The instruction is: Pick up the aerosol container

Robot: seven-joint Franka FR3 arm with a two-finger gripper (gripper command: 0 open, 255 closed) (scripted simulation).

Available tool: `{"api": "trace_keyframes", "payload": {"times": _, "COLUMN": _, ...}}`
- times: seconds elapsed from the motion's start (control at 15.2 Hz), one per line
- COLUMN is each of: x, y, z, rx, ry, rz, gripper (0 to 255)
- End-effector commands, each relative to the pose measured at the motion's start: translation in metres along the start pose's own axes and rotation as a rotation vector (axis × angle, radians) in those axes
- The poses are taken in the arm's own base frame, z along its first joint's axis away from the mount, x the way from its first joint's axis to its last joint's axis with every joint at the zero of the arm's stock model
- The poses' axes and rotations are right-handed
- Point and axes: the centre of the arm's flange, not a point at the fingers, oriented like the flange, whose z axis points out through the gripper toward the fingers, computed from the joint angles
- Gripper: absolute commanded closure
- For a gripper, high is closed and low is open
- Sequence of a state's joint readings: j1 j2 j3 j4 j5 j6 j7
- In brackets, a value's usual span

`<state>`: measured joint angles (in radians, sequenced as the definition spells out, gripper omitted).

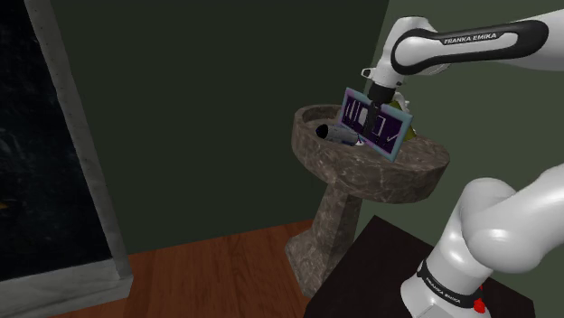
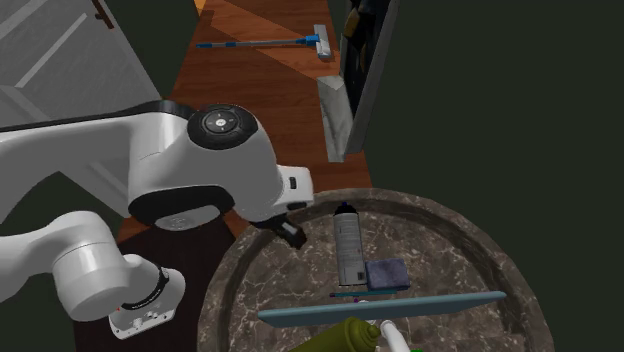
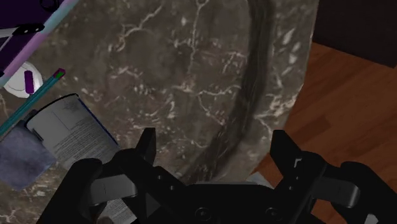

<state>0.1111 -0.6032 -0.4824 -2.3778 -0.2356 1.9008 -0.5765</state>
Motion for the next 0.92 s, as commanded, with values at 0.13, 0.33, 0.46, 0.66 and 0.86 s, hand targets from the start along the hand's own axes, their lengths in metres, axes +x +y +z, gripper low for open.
{"api": "trace_keyframes", "payload": {"times": 0.13, "x": 0.014, "y": 0.044, "z": 0.020, "rx": 0.006, "ry": 0.050, "rz": -0.146, "gripper": 0}}
{"api": "trace_keyframes", "payload": {"times": 0.33, "x": 0.031, "y": 0.076, "z": 0.032, "rx": 0.011, "ry": 0.086, "rz": -0.251, "gripper": 0}}
{"api": "trace_keyframes", "payload": {"times": 0.46, "x": 0.045, "y": 0.096, "z": 0.041, "rx": 0.015, "ry": 0.111, "rz": -0.321, "gripper": 0}}
{"api": "trace_keyframes", "payload": {"times": 0.66, "x": 0.068, "y": 0.125, "z": 0.052, "rx": 0.021, "ry": 0.147, "rz": -0.426, "gripper": 0}}
{"api": "trace_keyframes", "payload": {"times": 0.86, "x": 0.078, "y": 0.135, "z": 0.062, "rx": 0.023, "ry": 0.162, "rz": -0.468, "gripper": 0}}
